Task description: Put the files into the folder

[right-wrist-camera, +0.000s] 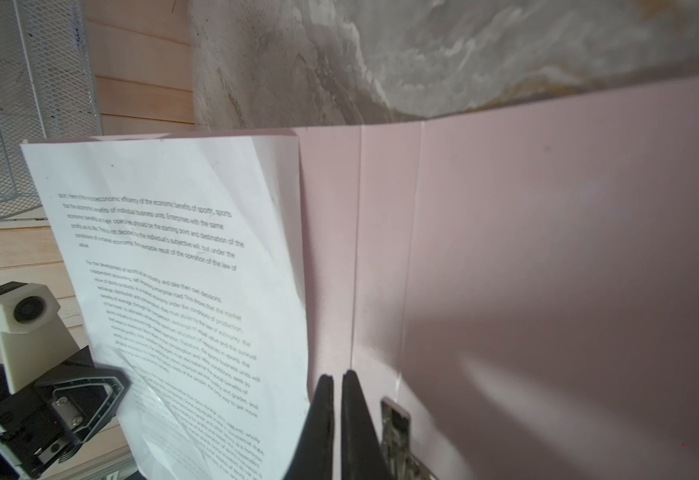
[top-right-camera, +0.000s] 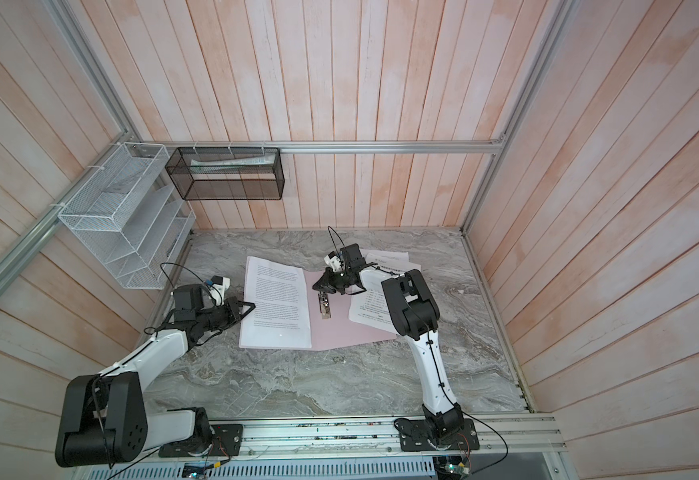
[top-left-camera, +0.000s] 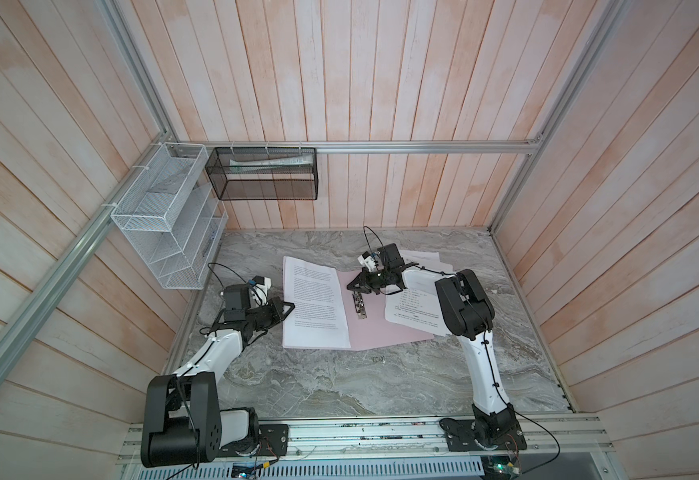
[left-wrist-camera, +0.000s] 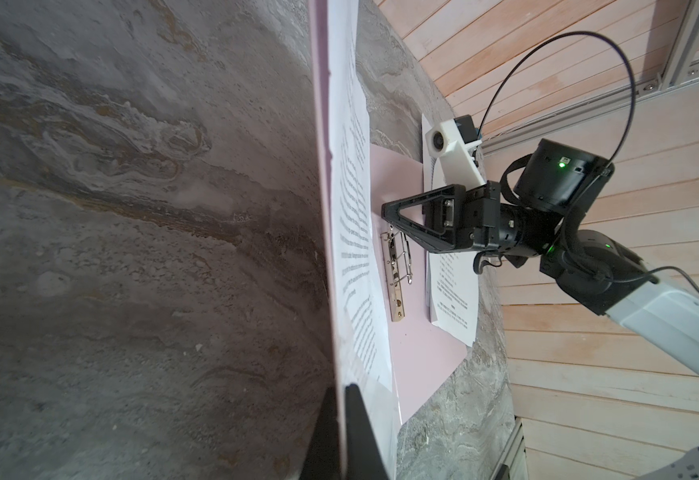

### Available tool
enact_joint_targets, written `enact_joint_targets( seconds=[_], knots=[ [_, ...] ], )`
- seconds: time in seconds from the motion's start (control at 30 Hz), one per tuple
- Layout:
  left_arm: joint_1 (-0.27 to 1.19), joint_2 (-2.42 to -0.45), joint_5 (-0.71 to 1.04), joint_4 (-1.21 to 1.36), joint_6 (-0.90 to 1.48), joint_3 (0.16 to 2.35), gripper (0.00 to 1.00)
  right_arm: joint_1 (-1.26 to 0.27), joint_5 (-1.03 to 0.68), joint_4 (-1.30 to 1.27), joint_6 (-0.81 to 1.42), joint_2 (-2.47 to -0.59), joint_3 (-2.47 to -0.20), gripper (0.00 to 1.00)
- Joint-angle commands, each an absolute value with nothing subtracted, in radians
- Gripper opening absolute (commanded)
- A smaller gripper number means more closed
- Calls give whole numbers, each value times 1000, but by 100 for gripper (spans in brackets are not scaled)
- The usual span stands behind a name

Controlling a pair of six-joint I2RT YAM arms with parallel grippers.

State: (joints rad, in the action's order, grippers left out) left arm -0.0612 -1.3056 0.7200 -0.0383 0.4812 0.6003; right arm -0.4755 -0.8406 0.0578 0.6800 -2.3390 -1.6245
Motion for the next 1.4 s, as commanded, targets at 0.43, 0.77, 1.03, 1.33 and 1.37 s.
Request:
enact_joint_targets(
  seconds=[0.43, 0.77, 1.03, 1.33, 1.37],
  knots=[
    [-54, -1270, 423, -333, 401, 802, 93, -410, -773, -73, 673, -1929, -1266, 23],
    [106, -1172, 193, -492, 451, 1038, 100, -301, -459, 22, 546, -1614, -1023, 44],
    [467, -1401, 260, -213, 494, 1144, 100, -104, -341, 33, 504, -1472, -908, 64],
    [591, -1839, 407, -54, 491, 1366, 100, 134, -474, -105, 578, -1501, -817, 61],
    [592, -1874, 421, -31, 499, 1381, 100, 136, -473, -105, 568, -1511, -820, 61]
  ],
)
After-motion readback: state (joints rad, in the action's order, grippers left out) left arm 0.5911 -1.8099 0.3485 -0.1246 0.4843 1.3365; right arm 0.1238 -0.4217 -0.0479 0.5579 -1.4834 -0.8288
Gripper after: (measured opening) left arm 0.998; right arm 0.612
